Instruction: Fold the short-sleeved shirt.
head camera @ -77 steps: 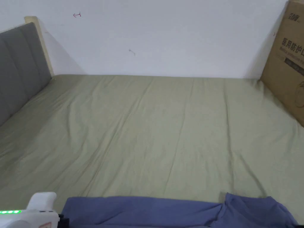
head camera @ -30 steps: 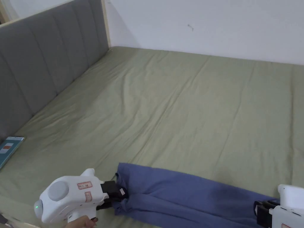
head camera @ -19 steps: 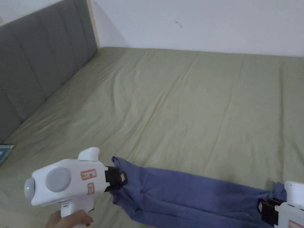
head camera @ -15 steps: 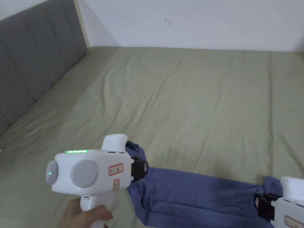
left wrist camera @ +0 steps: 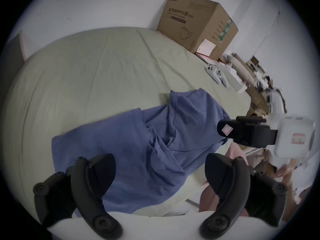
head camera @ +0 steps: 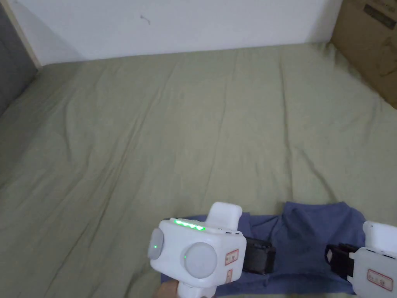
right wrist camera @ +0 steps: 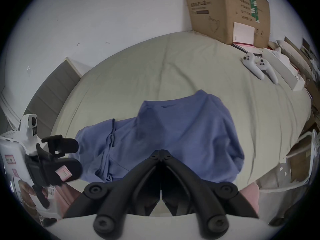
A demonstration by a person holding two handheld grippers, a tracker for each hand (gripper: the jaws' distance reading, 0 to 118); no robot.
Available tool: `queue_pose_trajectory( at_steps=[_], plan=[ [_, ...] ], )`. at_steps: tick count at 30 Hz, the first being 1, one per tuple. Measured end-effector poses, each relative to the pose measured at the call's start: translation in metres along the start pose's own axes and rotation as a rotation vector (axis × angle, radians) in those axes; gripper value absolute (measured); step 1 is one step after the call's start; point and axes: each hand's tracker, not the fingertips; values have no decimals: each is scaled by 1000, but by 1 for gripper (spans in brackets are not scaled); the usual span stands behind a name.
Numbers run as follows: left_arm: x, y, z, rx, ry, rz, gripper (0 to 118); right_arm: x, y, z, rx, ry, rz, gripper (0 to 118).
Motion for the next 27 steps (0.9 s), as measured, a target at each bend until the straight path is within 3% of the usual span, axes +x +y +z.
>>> queue_pose_trajectory(
  at_steps=[1,2,3,4,5,7,8,13,17,20,24,27],
  plan=[
    [-9,1,10,20,-32,22,98,2,-1,3,4,-3,-7,0],
    [-15,2,20,42,-58,44,82,4,-2,5,8,-7,-12,0],
    [-22,1,33,83,-78,77,57,4,-2,8,12,-12,-16,0],
    [-30,1,42,118,-81,118,18,4,-3,9,16,-16,-21,0],
    [-40,2,51,137,-37,153,2,3,-4,10,22,-19,-27,0],
    [-54,-1,57,153,147,152,1,2,-4,10,27,-18,-38,0],
    [-63,-4,55,153,174,140,1,1,-4,10,31,-15,-41,0],
    [-85,-19,25,62,-87,345,1,-7,-5,5,25,0,-33,0],
    [-61,-30,-11,-37,-105,278,1,-6,-7,-1,10,18,-30,0],
    [-45,-36,-30,-80,-220,274,1,-4,-9,-3,0,21,-22,0],
    [-30,-35,-55,-156,-165,230,1,-1,-11,-3,-11,15,-22,0],
    [-31,-32,-49,-136,-215,264,1,0,-12,0,-10,17,-24,0]
  ],
)
